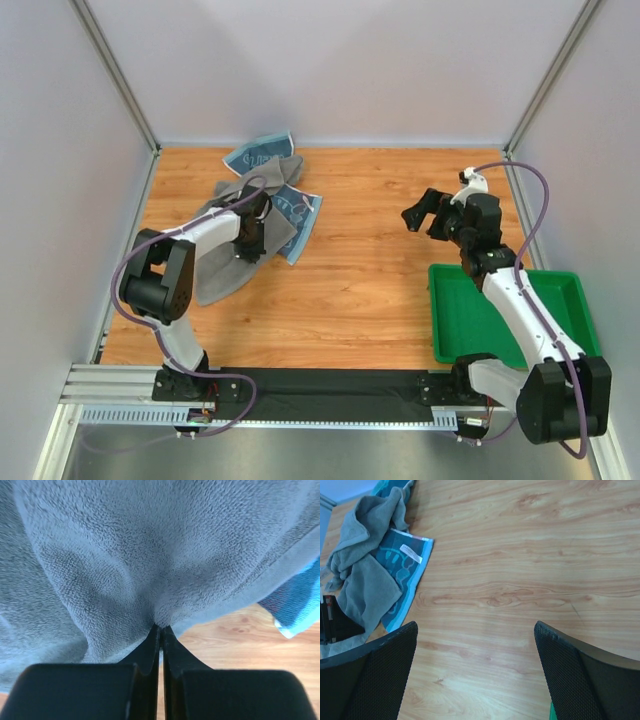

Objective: Roll the towels

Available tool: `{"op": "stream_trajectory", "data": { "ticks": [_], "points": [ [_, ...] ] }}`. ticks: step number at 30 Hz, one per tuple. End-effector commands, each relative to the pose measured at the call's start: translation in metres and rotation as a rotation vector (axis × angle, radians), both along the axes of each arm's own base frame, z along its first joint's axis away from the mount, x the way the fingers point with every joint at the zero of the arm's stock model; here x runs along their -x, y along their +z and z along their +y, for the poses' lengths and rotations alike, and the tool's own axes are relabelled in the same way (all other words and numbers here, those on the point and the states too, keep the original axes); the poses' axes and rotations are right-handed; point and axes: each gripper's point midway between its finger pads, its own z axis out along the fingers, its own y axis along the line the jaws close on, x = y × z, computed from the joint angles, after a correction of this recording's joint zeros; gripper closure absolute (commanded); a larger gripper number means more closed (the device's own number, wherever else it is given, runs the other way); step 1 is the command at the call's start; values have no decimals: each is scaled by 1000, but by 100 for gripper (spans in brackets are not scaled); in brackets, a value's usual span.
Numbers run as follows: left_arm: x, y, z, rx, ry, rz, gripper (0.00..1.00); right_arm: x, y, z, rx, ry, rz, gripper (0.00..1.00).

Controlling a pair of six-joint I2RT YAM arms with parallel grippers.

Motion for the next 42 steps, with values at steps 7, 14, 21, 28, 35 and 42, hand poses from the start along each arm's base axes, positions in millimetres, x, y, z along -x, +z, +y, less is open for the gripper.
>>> {"op": "stream_trajectory", "data": {
  "ticks": [7,14,21,28,35,42],
  "points": [
    [-32,167,25,84,41,-353,100,-11,7,96,81,184,81,0],
    [11,245,75,31,138,-536,100,-42,-39,186,193,267,344,0],
    [64,228,107,-3,196,-564,100,-53,-91,273,256,417,491,0],
    [75,201,110,7,199,-550,100,-32,-142,322,331,464,567,0],
    [77,200,109,23,201,-566,100,-29,-184,314,446,389,631,0],
    [81,192,107,38,201,-561,100,-29,-212,297,610,355,659,47]
  ]
}}
